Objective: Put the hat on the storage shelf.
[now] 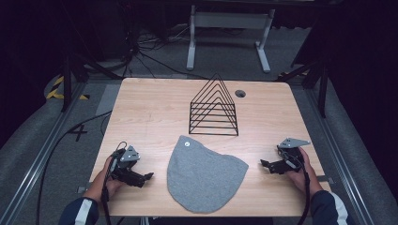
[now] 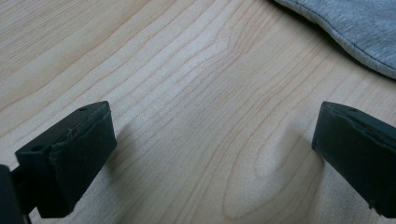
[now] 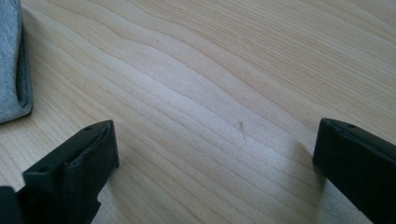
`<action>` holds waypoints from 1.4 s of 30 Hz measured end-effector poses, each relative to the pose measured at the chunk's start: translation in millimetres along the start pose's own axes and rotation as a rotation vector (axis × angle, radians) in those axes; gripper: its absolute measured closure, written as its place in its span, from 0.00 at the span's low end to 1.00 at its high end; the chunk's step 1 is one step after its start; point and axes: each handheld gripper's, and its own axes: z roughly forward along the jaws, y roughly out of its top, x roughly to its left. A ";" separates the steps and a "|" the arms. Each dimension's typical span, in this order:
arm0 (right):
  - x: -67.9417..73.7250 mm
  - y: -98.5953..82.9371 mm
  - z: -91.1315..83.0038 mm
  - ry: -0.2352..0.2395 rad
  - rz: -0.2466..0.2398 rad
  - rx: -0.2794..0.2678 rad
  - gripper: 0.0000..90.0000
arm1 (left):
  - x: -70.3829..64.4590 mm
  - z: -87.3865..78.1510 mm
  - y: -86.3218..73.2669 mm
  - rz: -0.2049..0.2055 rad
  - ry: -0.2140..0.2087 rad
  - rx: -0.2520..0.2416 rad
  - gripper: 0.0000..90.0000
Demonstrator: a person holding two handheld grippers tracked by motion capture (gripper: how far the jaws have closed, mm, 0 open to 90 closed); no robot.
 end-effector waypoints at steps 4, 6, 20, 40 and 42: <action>0.7 -1.5 -1.5 -0.020 0.020 0.000 0.00 | 0.0 0.1 0.1 0.000 -0.001 0.000 0.00; 1.2 -1.8 -1.9 -0.024 0.024 0.000 0.00 | -0.4 -0.3 0.0 0.001 0.000 0.002 0.00; 12.5 5.5 -11.3 0.015 -0.050 -0.081 0.42 | -27.9 -2.4 17.2 0.065 -0.032 -0.035 0.22; 115.7 63.7 20.1 0.208 -0.422 -0.087 0.85 | -148.0 41.3 78.8 0.350 -0.244 -0.068 0.59; 118.9 65.7 27.2 0.209 -0.444 -0.067 0.86 | -151.0 44.9 77.5 0.358 -0.253 -0.050 0.60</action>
